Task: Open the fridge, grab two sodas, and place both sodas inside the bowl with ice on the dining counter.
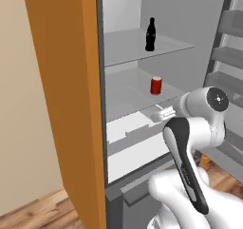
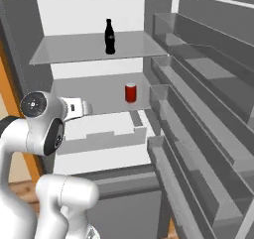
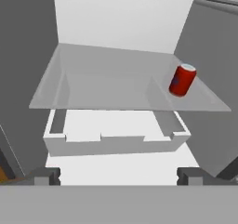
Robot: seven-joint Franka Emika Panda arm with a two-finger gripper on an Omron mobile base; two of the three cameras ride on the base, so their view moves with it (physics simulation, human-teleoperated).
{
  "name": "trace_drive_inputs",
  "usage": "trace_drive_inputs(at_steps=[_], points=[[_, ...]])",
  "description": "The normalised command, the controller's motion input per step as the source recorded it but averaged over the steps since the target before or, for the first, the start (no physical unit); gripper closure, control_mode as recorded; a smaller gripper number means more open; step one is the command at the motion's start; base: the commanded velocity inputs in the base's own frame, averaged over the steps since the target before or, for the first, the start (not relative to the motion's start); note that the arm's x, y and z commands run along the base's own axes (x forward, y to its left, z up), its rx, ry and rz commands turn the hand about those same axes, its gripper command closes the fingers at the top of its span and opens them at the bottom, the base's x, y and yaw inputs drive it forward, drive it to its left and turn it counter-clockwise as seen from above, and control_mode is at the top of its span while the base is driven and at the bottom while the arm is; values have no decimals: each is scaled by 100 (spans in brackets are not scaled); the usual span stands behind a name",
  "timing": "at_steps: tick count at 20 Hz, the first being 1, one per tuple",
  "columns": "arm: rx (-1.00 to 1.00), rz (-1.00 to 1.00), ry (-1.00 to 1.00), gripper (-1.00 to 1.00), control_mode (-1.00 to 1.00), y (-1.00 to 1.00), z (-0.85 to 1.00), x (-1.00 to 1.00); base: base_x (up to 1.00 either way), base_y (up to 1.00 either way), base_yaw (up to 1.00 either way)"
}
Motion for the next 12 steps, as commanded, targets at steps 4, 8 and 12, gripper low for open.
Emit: trace_drive_inputs(at_steps=[4,8,12], points=[[0,0,0,-100,100,0,0,0,26,-40,17],[0,0,0,-100,100,0,0,0,33,-44,17],[0,0,0,-100,100,0,0,0,13,-33,10]])
